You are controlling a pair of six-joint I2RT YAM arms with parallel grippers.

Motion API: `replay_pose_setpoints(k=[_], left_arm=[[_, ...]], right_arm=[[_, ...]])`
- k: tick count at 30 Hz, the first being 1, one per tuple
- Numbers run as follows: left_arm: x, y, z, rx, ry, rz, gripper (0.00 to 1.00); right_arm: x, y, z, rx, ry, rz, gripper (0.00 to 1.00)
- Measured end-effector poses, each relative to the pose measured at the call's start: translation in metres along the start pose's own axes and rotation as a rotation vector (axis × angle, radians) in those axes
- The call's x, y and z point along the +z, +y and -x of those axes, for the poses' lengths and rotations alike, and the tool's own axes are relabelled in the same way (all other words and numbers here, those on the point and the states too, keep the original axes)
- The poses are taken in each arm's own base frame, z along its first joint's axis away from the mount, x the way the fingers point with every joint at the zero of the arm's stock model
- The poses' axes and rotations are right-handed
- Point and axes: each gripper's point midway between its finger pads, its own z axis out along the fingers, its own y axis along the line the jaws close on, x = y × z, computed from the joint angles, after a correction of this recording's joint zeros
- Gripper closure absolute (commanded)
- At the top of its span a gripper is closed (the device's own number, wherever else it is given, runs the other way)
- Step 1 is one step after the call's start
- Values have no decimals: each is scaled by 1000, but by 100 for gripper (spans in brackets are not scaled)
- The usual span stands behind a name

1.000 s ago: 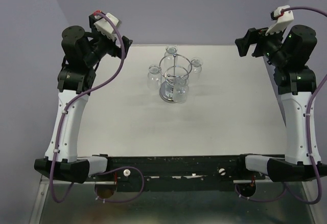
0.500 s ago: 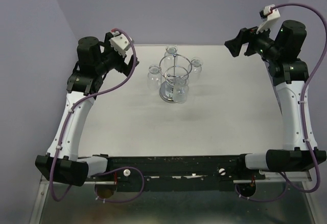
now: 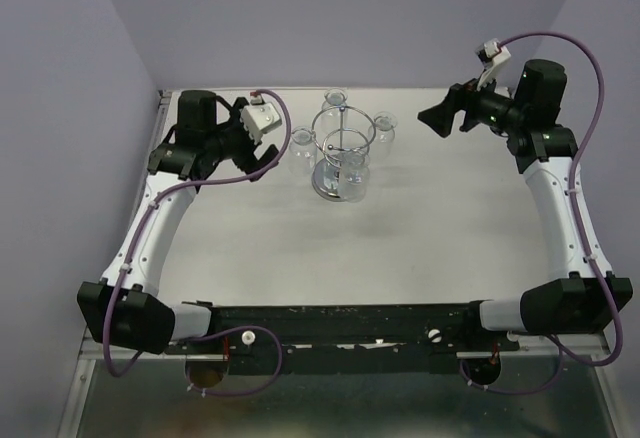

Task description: Take the wine glass off the wine glass rack

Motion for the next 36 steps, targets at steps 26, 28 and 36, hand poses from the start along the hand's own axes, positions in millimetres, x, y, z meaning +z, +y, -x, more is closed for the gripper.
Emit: replay_pose_setpoints(k=[26,28,36], left_arm=[[89,-22,-61,-25,-207,-136,1],[93,-23,-61,-27,-213,-152,1],[99,-22,-52,-43,-259,-182,1]], right_arm=[[-62,28,26,-44,37,-105,0],[-64,27,26,-53,42,-118,0],[-64,23,15,-51,84,-132,0]])
